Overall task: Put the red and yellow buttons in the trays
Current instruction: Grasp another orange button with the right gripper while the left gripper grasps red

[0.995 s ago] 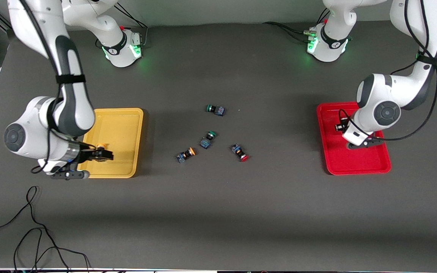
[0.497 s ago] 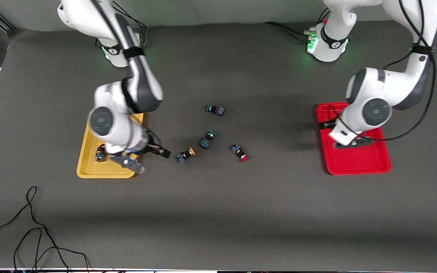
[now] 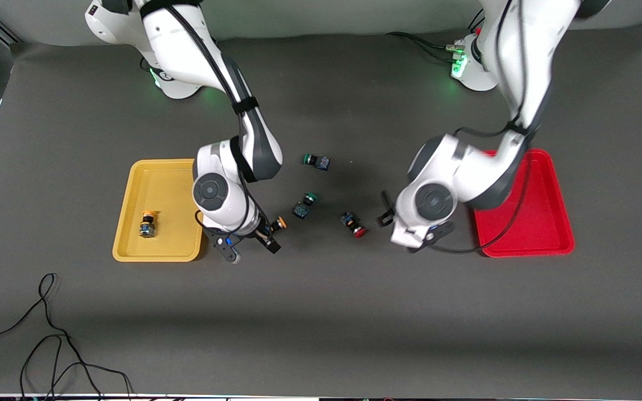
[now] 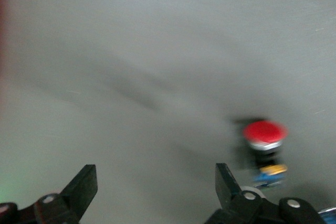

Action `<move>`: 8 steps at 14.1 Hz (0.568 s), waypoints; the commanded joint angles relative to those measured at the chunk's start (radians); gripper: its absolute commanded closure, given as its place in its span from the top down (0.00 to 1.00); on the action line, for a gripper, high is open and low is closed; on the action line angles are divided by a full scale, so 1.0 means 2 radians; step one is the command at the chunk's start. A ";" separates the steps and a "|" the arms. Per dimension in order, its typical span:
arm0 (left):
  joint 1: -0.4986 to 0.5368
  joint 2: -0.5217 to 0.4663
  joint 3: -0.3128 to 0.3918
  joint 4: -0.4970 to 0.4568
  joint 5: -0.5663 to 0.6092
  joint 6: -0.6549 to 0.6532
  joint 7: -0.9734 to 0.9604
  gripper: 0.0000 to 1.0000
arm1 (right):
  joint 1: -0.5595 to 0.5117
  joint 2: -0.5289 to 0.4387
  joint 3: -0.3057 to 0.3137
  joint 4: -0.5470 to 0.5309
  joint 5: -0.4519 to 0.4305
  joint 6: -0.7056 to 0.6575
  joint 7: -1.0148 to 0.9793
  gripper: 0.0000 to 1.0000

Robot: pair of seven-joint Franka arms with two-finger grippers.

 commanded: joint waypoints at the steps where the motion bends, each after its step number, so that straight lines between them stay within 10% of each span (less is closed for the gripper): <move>1: -0.029 0.058 0.006 0.057 -0.039 0.054 -0.081 1.00 | 0.004 0.029 0.017 -0.004 0.030 0.049 0.010 1.00; 8: -0.069 0.083 0.008 0.053 -0.019 0.104 -0.109 0.98 | 0.004 0.022 0.024 -0.020 0.029 0.046 0.004 1.00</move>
